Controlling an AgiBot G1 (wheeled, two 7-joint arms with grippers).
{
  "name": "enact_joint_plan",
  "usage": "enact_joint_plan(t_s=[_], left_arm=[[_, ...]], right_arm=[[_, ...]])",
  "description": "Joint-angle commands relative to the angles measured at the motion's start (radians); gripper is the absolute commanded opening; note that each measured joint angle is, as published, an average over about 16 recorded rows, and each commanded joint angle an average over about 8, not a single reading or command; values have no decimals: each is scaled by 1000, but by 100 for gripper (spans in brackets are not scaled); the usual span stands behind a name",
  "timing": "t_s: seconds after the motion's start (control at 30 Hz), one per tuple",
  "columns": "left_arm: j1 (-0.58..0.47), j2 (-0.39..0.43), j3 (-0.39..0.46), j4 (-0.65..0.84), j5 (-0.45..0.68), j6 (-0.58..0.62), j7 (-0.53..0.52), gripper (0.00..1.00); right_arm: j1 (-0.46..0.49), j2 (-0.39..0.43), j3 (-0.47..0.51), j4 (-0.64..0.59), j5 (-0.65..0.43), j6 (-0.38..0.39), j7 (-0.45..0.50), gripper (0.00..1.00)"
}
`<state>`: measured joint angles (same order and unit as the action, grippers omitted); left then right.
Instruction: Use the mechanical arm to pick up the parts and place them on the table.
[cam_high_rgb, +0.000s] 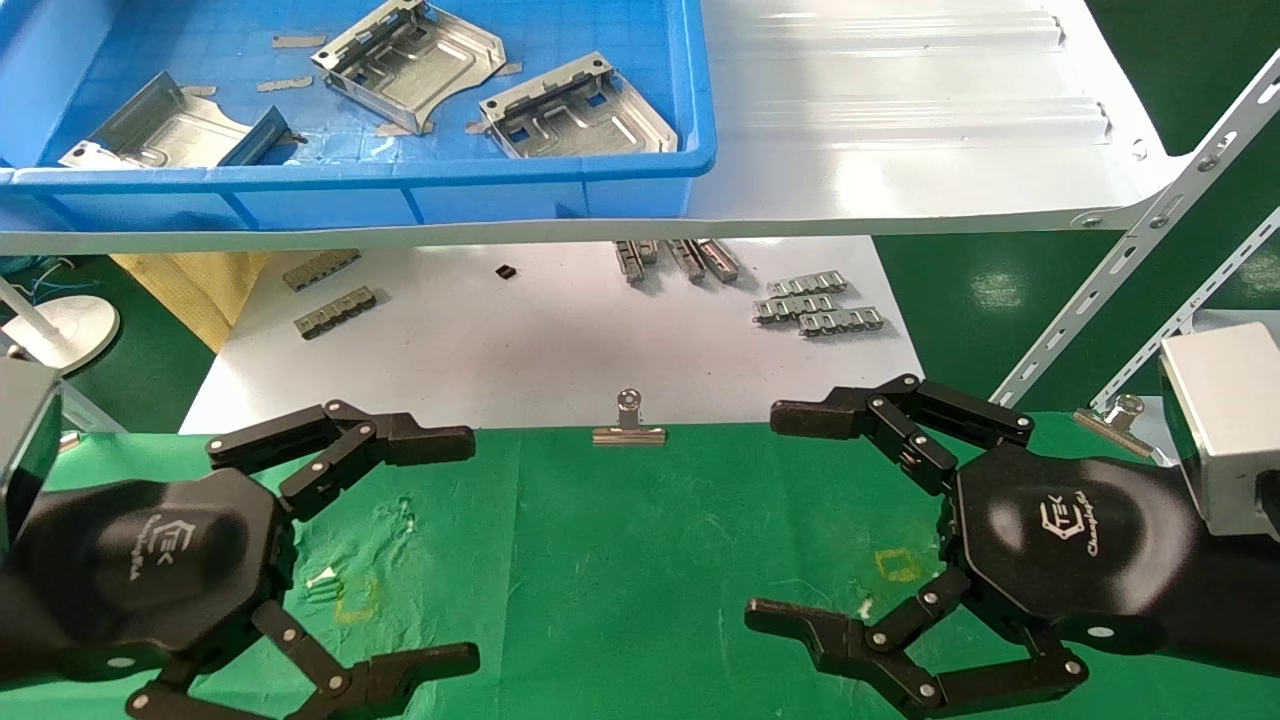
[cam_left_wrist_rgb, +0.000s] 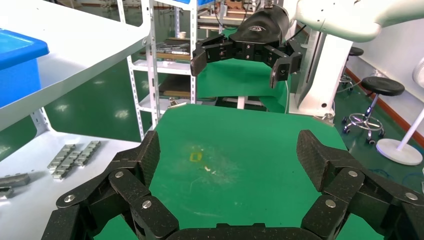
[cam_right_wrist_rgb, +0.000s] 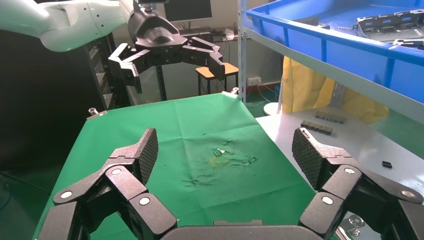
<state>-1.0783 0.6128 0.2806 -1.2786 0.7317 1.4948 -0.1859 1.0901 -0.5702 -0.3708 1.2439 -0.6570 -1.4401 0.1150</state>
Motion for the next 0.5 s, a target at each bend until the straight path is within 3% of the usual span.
enact_joint_plan(t_s=[0.03,0.5], left_arm=[[0,0,0,0,0,0,0,100],[0,0,0,0,0,0,0,100]], right_arm=[[0,0,0,0,0,0,0,0],[0,0,0,0,0,0,0,0]])
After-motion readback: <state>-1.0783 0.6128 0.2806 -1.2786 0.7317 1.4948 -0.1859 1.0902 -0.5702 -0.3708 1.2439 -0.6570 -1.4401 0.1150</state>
